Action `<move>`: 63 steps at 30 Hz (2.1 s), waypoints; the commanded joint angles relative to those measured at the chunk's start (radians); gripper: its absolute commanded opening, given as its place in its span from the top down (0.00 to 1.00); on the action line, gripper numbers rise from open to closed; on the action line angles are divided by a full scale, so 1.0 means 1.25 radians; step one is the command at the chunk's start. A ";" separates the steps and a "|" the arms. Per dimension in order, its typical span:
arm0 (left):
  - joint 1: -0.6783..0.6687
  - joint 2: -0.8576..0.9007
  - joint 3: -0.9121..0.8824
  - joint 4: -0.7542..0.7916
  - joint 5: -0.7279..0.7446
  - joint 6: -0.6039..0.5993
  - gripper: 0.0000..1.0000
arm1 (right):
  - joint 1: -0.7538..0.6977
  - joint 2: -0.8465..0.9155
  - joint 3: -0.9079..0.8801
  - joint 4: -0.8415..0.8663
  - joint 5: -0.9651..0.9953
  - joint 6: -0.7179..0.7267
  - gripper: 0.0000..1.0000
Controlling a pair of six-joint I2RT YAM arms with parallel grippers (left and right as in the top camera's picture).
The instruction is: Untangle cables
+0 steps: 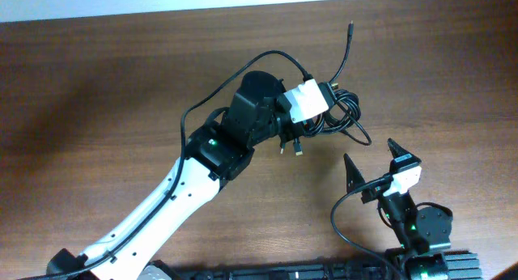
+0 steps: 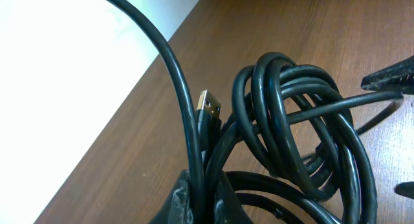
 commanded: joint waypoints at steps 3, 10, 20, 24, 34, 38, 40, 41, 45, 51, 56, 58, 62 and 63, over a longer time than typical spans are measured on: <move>0.001 -0.024 0.013 -0.016 0.020 0.004 1.00 | 0.003 -0.005 0.154 -0.125 -0.067 0.010 0.01; 0.001 -0.040 0.013 -0.063 0.020 0.103 1.00 | 0.003 0.043 0.365 -0.308 -0.094 -0.039 0.01; 0.001 -0.114 0.013 -0.082 0.048 0.209 1.00 | 0.004 0.425 0.694 -0.634 -0.098 -0.079 0.01; 0.001 -0.159 0.013 -0.084 0.048 0.335 1.00 | 0.004 0.451 0.697 -0.637 -0.181 -0.078 0.01; 0.001 -0.164 0.013 0.021 0.077 0.564 1.00 | 0.004 0.451 0.697 -0.595 -0.360 -0.162 0.01; 0.001 -0.165 0.013 0.033 0.077 0.623 1.00 | 0.004 0.451 0.697 -0.589 -0.375 -0.171 0.03; 0.001 -0.165 0.013 0.036 0.077 0.623 1.00 | 0.004 0.451 0.697 -0.589 -0.375 -0.171 0.06; 0.001 -0.165 0.013 0.037 0.077 0.623 1.00 | 0.003 0.451 0.697 -0.589 -0.374 -0.170 0.07; 0.001 -0.165 0.013 -0.027 0.081 0.610 1.00 | 0.003 0.451 0.697 -0.588 -0.286 -0.170 0.06; 0.001 -0.165 0.013 -0.129 0.373 0.610 1.00 | 0.003 0.451 0.697 -0.589 -0.242 -0.167 0.06; 0.001 -0.165 0.013 -0.120 0.460 0.610 1.00 | 0.004 0.451 0.697 -0.589 -0.313 -0.161 0.16; 0.000 -0.165 0.013 -0.114 0.487 0.610 1.00 | 0.004 0.451 0.697 -0.589 -0.335 -0.161 0.35; -0.001 -0.164 0.013 -0.102 0.544 0.610 1.00 | 0.004 0.451 0.697 -0.588 -0.378 -0.161 0.81; -0.001 -0.164 0.013 -0.102 0.543 0.610 0.98 | 0.004 0.451 0.697 -0.588 -0.378 -0.161 0.96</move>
